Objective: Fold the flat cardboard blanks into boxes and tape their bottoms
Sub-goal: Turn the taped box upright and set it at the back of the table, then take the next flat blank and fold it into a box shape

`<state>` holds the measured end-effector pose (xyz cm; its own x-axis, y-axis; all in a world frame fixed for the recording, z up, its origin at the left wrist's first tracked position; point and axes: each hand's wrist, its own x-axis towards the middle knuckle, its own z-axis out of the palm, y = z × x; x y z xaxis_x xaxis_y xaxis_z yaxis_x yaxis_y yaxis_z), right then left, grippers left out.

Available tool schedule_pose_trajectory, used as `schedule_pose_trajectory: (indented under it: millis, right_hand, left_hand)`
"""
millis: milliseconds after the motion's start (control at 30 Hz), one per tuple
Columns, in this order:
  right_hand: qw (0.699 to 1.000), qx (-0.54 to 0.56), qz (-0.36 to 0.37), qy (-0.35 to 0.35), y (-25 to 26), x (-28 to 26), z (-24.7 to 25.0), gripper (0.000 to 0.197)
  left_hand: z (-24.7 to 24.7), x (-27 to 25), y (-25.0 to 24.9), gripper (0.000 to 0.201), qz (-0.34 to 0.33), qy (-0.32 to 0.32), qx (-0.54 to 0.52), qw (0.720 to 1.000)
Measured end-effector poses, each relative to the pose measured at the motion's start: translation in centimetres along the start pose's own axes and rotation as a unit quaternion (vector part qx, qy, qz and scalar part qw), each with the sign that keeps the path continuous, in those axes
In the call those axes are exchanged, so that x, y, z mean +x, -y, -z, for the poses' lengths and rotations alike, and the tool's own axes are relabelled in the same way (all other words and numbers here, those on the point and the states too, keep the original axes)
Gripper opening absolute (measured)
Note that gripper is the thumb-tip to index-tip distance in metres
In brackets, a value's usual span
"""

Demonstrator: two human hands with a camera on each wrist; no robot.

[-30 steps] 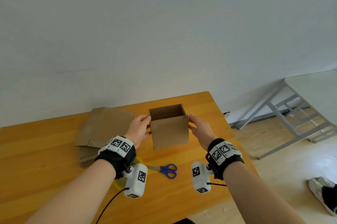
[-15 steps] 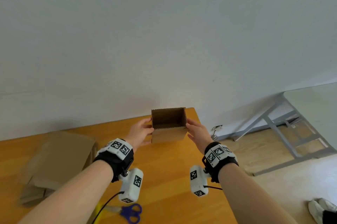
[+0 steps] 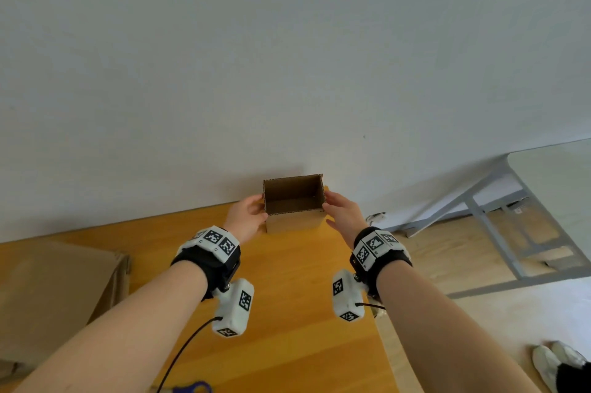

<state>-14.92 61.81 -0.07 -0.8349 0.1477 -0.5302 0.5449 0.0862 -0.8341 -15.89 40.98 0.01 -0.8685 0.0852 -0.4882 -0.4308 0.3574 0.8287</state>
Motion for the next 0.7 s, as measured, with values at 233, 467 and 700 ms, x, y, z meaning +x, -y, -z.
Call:
schedule_pose_trajectory:
  millis: [233, 467, 700]
  right_hand:
    - [0.978, -0.180, 0.095, -0.036, 1.6, -1.9, -0.2, 0.046]
    - [0.966, -0.185, 0.177, -0.034, 3.8, -6.1, -5.8, 0.038]
    - [0.959, -0.209, 0.183, 0.051, 2.2, -10.6, -16.6, 0.038]
  left_hand:
    - [1.7, -1.1, 0.2, 0.051, -0.022, -0.012, 0.090, 0.996]
    - [8.2, -5.4, 1.5, 0.032, -0.071, -0.046, 0.145, 0.986]
    - [18.2, -11.8, 5.2, 0.032, -0.079, -0.103, 0.177, 0.976]
